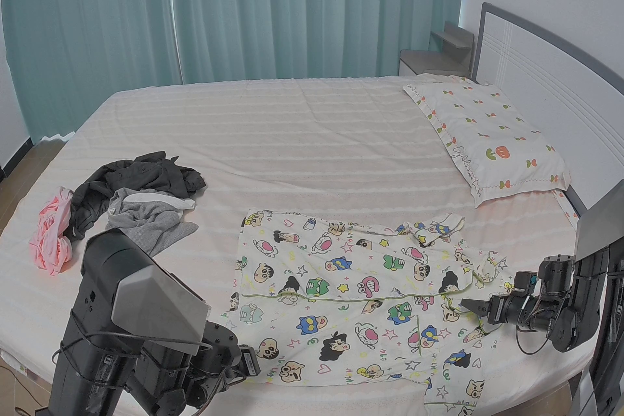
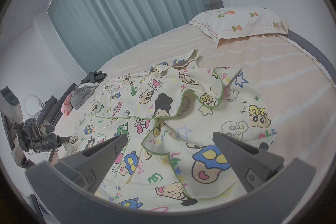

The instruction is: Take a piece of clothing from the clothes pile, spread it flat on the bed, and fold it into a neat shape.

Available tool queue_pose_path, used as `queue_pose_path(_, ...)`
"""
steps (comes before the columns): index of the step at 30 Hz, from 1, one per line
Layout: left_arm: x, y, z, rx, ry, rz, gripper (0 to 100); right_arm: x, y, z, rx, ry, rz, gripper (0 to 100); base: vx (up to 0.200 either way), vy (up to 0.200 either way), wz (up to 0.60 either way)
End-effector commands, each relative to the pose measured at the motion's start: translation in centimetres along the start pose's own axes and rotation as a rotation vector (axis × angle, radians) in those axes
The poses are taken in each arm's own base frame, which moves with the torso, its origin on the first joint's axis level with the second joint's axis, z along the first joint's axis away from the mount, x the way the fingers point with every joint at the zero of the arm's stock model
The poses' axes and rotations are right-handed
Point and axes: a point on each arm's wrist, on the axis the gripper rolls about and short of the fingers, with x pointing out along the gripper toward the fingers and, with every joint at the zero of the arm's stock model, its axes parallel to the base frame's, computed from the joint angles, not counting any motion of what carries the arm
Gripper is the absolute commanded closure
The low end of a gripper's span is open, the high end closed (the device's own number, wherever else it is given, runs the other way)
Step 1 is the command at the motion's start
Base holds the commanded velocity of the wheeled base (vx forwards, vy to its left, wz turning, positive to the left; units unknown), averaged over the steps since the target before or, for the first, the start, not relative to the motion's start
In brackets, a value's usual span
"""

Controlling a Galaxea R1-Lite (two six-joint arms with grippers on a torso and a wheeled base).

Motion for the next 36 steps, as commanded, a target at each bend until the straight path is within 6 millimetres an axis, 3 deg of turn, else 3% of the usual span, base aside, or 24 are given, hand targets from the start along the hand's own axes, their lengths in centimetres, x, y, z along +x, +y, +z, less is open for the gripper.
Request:
queue_pose_path(1, -0.2, -1.0, -0.2, -0.006, -0.013, -0.042, 100, 0.2, -0.1, 0.0, -0.002, -0.007, 0.001, 0, 0.000, 0.000, 0.00)
queue_pose_path(8, -1.3, -3.0, -0.7, -0.027, -0.010, -0.123, 100, 0.2, -0.1, -0.1, -0.002, -0.005, 0.002, 0, 0.000, 0.000, 0.00)
queue_pose_path(20, -2.1, -4.6, -2.6, 0.084, 0.057, -0.214, 100, 0.3, -0.2, -0.5, 0.005, 0.014, -0.001, 0, 0.000, 0.000, 0.00)
queue_pose_path(31, -4.3, -3.5, -4.3, 0.253, 0.143, -0.188, 100, 0.3, -0.2, -0.6, 0.006, 0.017, -0.003, 0, 0.000, 0.000, 0.00)
queue_pose_path(36, -4.3, -3.4, -4.4, 0.265, 0.149, -0.191, 100, 0.3, -0.2, -0.6, 0.006, 0.019, -0.003, 0, 0.000, 0.000, 0.00)
